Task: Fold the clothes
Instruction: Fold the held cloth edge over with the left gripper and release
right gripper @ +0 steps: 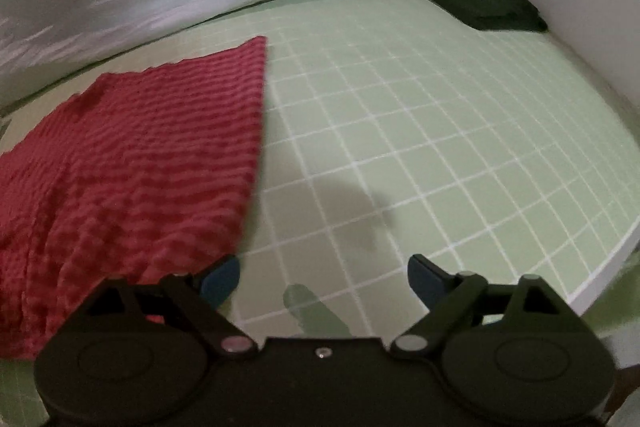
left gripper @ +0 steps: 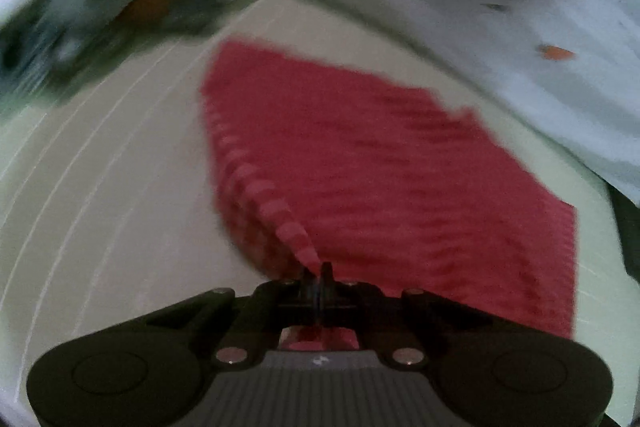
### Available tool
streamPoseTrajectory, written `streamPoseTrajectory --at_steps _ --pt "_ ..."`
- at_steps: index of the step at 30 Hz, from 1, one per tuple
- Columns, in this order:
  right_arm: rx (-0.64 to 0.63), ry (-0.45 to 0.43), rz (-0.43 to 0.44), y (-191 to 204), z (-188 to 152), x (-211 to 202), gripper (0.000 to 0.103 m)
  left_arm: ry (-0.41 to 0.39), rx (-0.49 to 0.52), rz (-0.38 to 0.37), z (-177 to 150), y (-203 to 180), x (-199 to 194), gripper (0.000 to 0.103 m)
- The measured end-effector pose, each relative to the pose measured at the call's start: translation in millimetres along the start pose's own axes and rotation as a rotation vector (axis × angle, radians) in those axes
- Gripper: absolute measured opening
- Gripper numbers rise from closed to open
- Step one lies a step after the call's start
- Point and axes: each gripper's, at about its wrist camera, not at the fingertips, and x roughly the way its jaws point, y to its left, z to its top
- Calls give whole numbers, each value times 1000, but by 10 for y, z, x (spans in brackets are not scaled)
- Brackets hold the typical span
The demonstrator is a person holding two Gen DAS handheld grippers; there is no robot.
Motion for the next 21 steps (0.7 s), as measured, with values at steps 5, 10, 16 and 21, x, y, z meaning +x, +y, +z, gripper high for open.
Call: streamPoseTrajectory --at_steps 5,10,16,21 --pt "25 6 9 -157 -23 26 92 23 175 -168 -89 -917 51 1" --pt "29 4 16 -209 12 60 92 72 362 -216 -455 -1463 68 56" --pt "-42 -52 59 -28 90 16 103 32 237 -166 -463 -1105 -163 74" --pt "-73 -101 148 371 239 -34 103 4 189 -14 -356 -768 -189 80"
